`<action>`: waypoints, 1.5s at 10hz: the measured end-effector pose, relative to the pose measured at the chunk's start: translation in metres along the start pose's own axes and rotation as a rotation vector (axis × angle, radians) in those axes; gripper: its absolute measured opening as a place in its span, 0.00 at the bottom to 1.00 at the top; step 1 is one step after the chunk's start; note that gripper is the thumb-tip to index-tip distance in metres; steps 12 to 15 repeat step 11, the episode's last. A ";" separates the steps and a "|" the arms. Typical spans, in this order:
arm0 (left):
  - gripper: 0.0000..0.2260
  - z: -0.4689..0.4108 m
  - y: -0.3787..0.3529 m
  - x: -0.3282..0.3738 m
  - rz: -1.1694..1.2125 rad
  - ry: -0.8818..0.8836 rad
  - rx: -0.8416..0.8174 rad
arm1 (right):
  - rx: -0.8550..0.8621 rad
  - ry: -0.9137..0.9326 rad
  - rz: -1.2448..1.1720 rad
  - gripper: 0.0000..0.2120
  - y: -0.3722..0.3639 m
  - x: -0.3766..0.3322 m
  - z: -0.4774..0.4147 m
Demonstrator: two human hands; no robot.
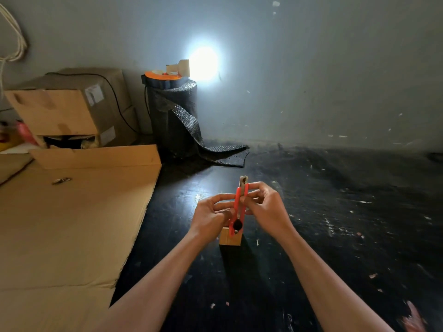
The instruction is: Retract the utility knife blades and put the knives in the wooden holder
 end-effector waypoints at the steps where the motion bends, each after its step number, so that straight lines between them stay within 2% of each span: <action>1: 0.16 -0.015 0.014 -0.019 -0.175 0.010 0.087 | 0.005 -0.017 0.011 0.10 -0.004 0.016 -0.017; 3: 0.22 -0.047 0.030 -0.060 -0.473 0.065 0.088 | 0.041 -0.076 0.075 0.06 -0.016 0.056 -0.049; 6: 0.38 -0.091 0.024 -0.118 -0.609 0.258 0.012 | -0.017 -0.175 0.191 0.04 -0.050 0.111 -0.081; 7: 0.40 -0.102 0.024 -0.132 -0.641 0.316 -0.004 | -0.061 -0.228 0.255 0.03 -0.058 0.130 -0.081; 9: 0.36 -0.109 0.026 -0.151 -0.651 0.360 -0.008 | -0.145 -0.291 0.377 0.06 -0.066 0.153 -0.082; 15: 0.35 -0.108 0.028 -0.156 -0.594 0.374 0.009 | -0.106 -0.312 0.338 0.08 -0.056 0.150 -0.078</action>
Point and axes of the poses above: each hand's wrist, its own z-axis away from the middle knuckle, its own y-axis out of the back of the hand, x = y × z, the point moved 6 cm from there along -z, towards the middle knuckle, and after that the axes turned 4 degrees about z, right-handed, at the moved point
